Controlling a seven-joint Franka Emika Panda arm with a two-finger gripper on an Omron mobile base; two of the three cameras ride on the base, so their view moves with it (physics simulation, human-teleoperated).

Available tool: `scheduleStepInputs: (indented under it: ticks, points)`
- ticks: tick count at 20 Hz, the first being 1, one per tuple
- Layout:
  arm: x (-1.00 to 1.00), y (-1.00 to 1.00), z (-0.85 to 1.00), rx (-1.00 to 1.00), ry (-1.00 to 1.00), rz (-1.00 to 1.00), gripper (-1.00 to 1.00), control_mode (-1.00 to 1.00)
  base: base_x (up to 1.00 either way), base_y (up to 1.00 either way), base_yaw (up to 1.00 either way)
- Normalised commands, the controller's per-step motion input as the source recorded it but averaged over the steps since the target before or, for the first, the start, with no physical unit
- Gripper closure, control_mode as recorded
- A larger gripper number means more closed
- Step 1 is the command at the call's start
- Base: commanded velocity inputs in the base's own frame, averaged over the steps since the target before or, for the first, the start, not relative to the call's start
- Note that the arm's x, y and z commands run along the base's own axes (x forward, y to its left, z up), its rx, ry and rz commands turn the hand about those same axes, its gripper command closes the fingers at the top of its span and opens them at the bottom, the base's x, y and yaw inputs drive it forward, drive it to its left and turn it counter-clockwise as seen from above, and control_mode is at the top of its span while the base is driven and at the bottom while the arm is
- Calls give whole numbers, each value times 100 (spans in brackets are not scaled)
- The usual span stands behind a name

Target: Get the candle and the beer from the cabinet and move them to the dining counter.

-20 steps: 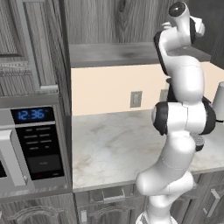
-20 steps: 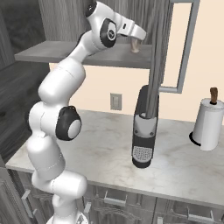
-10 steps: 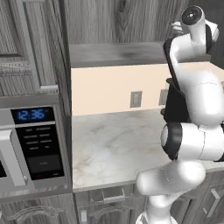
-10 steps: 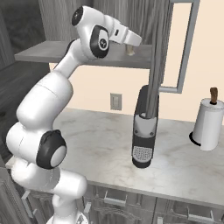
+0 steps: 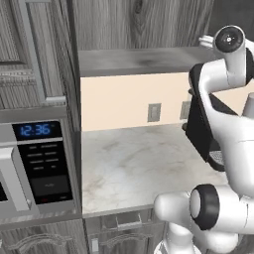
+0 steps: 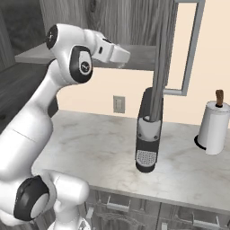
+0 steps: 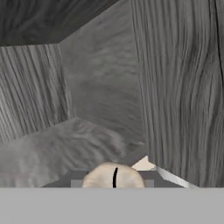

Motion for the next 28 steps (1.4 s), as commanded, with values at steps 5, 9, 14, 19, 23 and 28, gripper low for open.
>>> scheduleStepInputs:
  ticks: [5,9,14,19,23,28]
  points:
    - [-73,54,0,0,0,5,100,-100,0,0,0]
    - [-66,53,0,0,0,6,100,-100,0,0,0]
    - [-72,40,-16,0,0,11,100,-100,0,0,0]
    - [-82,34,-34,-3,0,11,100,-100,0,0,0]
    - [-87,26,-49,-5,0,9,100,-100,0,0,0]
    - [-38,10,-28,-2,2,0,100,-100,0,0,0]
